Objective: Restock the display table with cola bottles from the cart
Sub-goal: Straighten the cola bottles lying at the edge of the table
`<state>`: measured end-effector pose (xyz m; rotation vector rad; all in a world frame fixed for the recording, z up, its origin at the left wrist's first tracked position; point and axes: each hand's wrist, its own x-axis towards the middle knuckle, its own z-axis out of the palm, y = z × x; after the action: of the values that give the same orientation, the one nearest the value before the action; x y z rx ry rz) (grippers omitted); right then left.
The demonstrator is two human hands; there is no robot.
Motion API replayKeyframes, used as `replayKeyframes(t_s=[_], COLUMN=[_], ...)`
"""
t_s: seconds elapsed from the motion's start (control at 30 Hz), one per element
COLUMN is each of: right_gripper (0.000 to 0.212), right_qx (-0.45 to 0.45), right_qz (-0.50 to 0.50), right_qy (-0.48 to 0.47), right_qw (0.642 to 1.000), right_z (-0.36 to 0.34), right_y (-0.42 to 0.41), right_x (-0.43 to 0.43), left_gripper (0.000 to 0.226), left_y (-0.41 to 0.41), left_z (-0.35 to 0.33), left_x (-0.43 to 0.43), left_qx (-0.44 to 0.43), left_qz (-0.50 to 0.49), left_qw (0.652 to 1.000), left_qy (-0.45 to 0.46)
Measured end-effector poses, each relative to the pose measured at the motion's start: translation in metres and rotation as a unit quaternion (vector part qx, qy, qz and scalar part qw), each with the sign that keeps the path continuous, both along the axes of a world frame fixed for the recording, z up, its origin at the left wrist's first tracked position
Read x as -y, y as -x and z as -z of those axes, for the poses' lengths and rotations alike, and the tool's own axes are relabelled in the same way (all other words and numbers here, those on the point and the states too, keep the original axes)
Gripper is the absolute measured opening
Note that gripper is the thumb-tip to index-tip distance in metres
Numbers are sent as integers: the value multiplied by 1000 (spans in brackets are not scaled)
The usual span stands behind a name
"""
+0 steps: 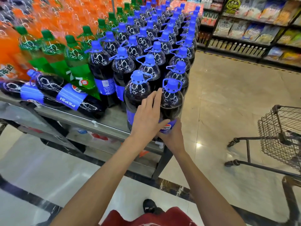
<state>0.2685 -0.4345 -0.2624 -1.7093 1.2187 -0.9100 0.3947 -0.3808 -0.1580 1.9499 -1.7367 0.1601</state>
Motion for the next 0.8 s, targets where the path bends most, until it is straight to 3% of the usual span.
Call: replayKeyframes(t_s=[0.1,0.27,0.4,0.5,0.63,0.8], right_gripper=[73,71,73,68,64,72], right_qx=[-54,-197,-403,-498,-553,-559], right_qz=[-3,-18,-34,-68,-167,-242], right_qy=[-13,-25,-18,38,79,106], right_qw=[998,980,914,864,812,786], right_z=[-11,-36,-60,-79,-91,-100], right_y=[5,8,7,-2,-31,-83], right_x=[-3,-21,-44,-67,-91,-111], left_gripper=[98,69,54,52,58,61], left_y=[-11,-32,-59,-80,-109,-147], left_z=[-3,1,4,3,2,1], left_x=[-17,-49,-81,-106,-136,-172], left_qx=[-4,66,108,124,149,130], left_qz=[35,41,-2,-29,-58,-96], left_qw=[999,992,969,956,939,931], left_qy=[-26,-102,-221,-263,-306,-327])
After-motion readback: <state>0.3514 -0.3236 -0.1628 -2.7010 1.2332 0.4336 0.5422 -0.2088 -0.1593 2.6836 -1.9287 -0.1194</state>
